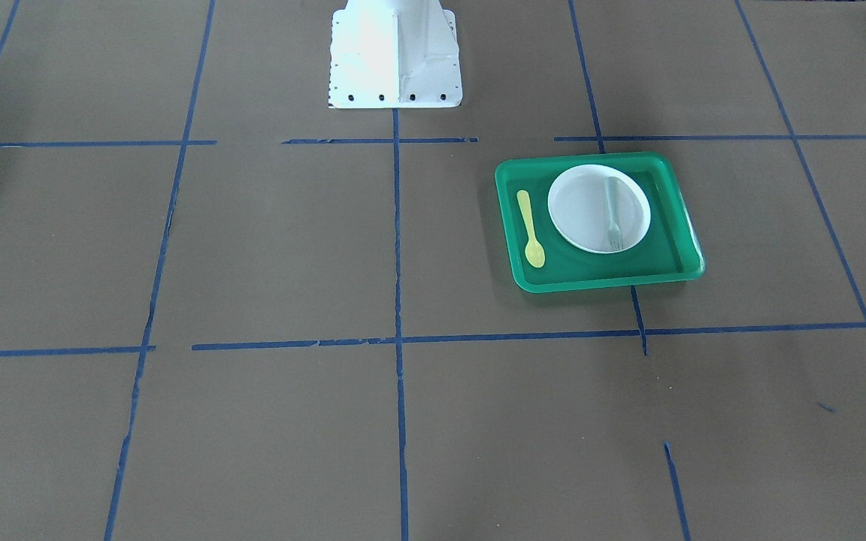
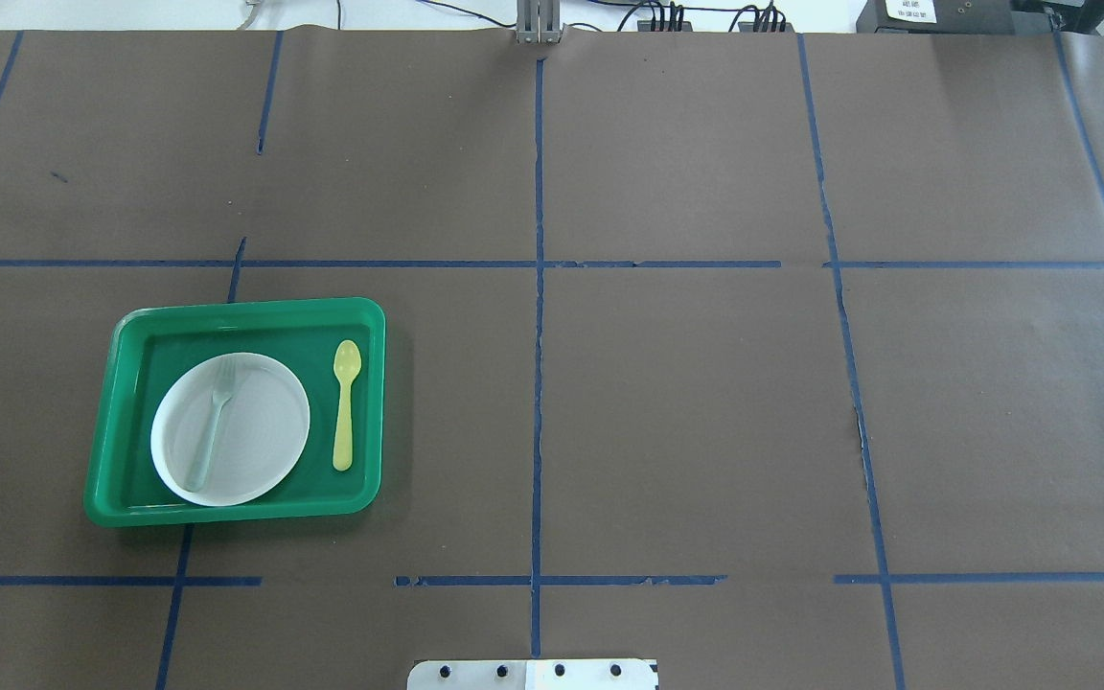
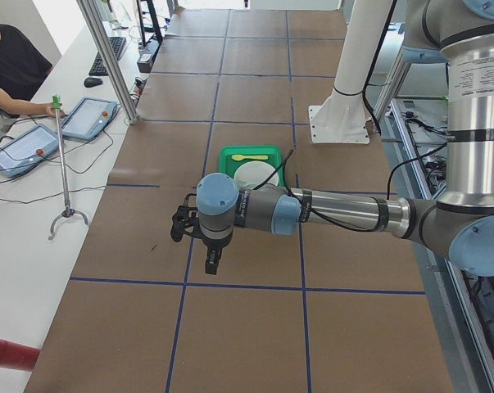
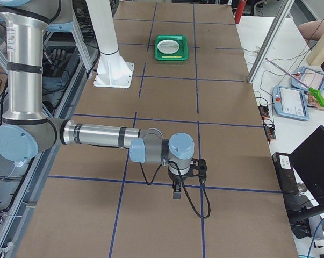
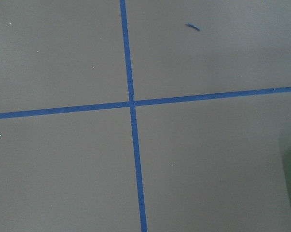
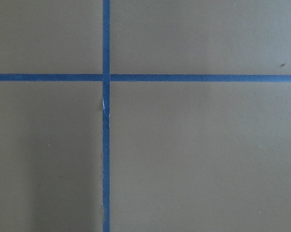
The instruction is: Place spoon
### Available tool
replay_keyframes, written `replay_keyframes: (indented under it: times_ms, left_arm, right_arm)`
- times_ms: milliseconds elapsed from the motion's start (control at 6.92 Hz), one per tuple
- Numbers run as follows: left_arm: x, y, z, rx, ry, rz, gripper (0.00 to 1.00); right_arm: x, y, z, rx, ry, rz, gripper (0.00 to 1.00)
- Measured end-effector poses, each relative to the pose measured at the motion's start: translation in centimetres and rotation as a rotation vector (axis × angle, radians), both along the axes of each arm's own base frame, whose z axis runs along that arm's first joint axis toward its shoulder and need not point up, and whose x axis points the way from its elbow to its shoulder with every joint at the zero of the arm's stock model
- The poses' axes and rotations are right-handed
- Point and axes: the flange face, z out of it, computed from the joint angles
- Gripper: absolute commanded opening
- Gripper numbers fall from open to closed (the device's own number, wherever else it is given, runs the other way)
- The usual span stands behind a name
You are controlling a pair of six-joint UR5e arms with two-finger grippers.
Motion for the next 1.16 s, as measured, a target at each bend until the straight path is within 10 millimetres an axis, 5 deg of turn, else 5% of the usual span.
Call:
replay_keyframes:
  times_ms: [867, 1157]
  left_arm:
    - [0.0, -0.4, -0.7, 0.011, -0.003, 0.016, 1.00]
    - [-0.1, -2.3, -2.1, -0.042, -0.002, 0.016, 1.00]
  right_arm:
    - [0.0, 0.0, 0.0, 0.000, 0.000, 0.000, 1.00]
    - [0.0, 0.0, 0.0, 0.000, 0.000, 0.000, 1.00]
